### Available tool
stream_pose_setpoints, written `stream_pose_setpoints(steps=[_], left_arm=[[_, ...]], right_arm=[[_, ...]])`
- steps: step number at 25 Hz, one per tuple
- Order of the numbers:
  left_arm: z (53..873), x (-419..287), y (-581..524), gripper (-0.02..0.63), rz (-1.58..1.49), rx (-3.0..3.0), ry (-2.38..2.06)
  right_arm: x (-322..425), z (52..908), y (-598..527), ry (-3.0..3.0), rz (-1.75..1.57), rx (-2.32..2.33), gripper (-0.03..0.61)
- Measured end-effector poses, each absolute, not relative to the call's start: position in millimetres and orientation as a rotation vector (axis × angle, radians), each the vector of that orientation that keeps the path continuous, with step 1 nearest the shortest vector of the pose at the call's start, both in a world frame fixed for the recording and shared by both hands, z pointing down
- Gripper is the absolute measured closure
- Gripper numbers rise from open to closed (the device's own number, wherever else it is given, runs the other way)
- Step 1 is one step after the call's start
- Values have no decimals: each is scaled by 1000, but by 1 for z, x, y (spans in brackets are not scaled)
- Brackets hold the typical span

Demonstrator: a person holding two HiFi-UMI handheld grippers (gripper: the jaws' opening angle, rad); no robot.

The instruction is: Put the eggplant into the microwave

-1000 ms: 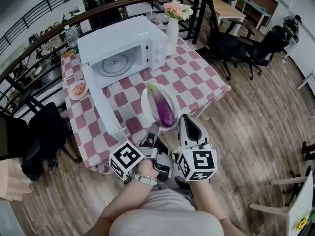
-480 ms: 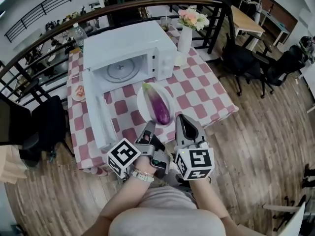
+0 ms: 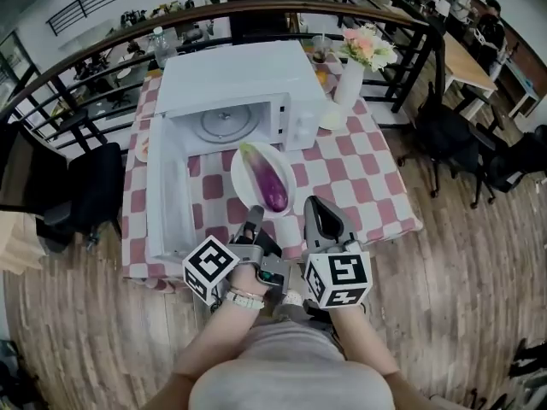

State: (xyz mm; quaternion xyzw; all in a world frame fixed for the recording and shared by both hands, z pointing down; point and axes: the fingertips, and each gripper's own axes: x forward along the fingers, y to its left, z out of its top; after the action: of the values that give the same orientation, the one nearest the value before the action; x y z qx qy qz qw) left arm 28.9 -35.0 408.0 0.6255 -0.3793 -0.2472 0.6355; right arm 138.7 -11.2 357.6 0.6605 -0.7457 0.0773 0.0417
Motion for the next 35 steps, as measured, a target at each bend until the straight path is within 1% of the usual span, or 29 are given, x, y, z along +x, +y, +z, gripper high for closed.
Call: stream_pose_setpoints(steps=[9, 16, 23, 35], left_arm=[[414, 38, -48, 600, -655, 1403, -966], [429, 39, -70, 600, -670, 1376, -984], [447, 36, -110, 600, -661, 1360, -978], [488, 20, -182, 600, -655, 1320, -1009]], right_arm=[[158, 371, -30, -2382, 226, 1844, 552], [144, 381, -57, -2460, 232, 1738, 552], [137, 390, -105, -2490, 171, 1674, 552], [135, 422, -173, -2481, 198, 1631, 552]])
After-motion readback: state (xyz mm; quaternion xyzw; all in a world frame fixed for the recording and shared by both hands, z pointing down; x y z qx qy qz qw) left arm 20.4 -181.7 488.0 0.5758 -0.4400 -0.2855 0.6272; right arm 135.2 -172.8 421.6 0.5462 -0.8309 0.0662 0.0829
